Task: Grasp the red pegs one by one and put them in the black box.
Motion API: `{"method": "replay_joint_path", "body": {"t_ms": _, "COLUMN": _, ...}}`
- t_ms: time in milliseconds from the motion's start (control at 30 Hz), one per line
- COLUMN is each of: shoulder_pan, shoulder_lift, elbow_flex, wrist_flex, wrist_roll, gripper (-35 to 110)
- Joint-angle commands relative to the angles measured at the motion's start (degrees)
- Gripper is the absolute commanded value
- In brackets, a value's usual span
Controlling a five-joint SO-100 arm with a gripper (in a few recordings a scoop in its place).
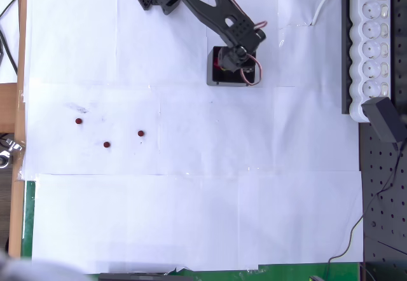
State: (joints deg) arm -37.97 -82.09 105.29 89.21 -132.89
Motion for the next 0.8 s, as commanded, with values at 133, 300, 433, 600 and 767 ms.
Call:
{"method": "replay_joint_path", "body": {"t_ms": 133, "shoulder_pan": 20.2, "shoulder_lift": 15.0, "elbow_flex": -8.5, "wrist_flex": -10.8, "wrist_roll": 10.0, "gripper": 25}}
{"method": "replay_joint_path", "body": {"t_ms": 300, "shoulder_pan": 31.8, "shoulder_lift": 14.2, "elbow_flex": -31.9, "wrist_flex": -32.9, "wrist_roll": 21.7, "gripper": 25}}
{"method": "replay_joint_path", "body": {"t_ms": 433, "shoulder_pan": 38.1, "shoulder_lift": 8.0, "elbow_flex": -43.0, "wrist_flex": -51.1, "wrist_roll": 29.0, "gripper": 25}}
{"method": "replay_joint_path", "body": {"t_ms": 600, "shoulder_pan": 42.3, "shoulder_lift": -0.7, "elbow_flex": -45.7, "wrist_flex": -64.0, "wrist_roll": 34.0, "gripper": 21}}
{"method": "replay_joint_path", "body": {"t_ms": 767, "shoulder_pan": 44.6, "shoulder_lift": -6.7, "elbow_flex": -46.2, "wrist_flex": -74.7, "wrist_roll": 36.7, "gripper": 21}}
